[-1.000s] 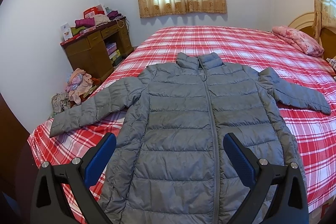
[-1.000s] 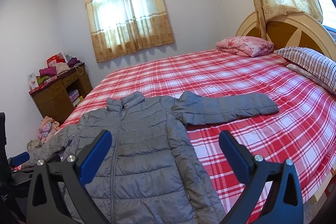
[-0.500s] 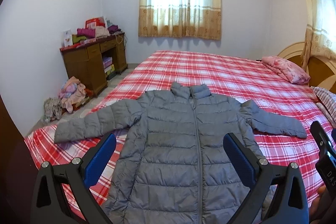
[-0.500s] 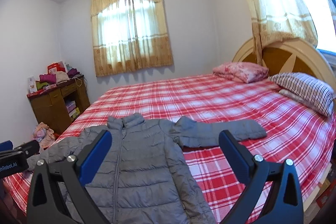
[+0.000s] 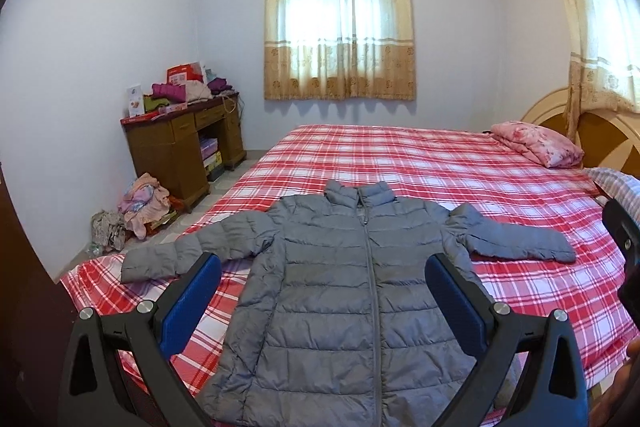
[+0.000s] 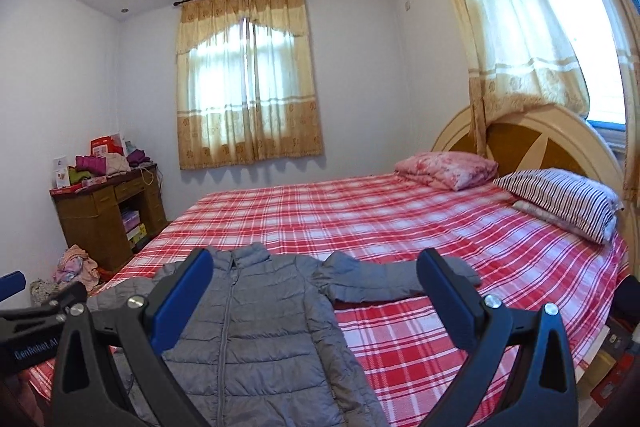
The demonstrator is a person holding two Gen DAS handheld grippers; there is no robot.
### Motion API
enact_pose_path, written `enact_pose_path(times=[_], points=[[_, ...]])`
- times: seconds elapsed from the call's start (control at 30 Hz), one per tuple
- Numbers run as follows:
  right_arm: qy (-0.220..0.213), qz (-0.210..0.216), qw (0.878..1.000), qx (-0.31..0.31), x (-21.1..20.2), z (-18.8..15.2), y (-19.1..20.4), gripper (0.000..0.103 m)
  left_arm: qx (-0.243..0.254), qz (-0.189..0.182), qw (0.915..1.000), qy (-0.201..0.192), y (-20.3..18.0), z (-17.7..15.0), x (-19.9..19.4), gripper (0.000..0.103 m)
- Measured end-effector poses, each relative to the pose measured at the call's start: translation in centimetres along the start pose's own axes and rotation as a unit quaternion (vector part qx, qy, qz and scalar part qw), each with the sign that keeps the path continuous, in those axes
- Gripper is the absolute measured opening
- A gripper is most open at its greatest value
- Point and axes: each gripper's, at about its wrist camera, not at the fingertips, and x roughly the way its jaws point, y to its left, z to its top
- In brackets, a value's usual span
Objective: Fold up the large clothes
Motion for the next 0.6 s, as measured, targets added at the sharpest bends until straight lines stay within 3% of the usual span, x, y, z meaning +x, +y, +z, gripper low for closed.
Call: enact_pose_path(times=[0.23,0.33,0.6], points=[[-0.008,-0.023,1.0,-0.019,-1.5,-1.1,0.1,0.103,0.002,-0.004,0.9999,-0.01,-1.0,-2.0,-1.0,0.102],[-0.019,-0.034,0.999,-0.029,-2.2,-1.4,0.1,0.103,0.032,-0.005,0.9994,-0.013,-2.3,-2.8,-1.1,0.102],[-0.018,-0.031,0.999,-0.027,-2.0,-1.6,0.1,0.103,0.04,0.004,0.9989,-0.026,-3.2,-3.0,-1.2,0.102]])
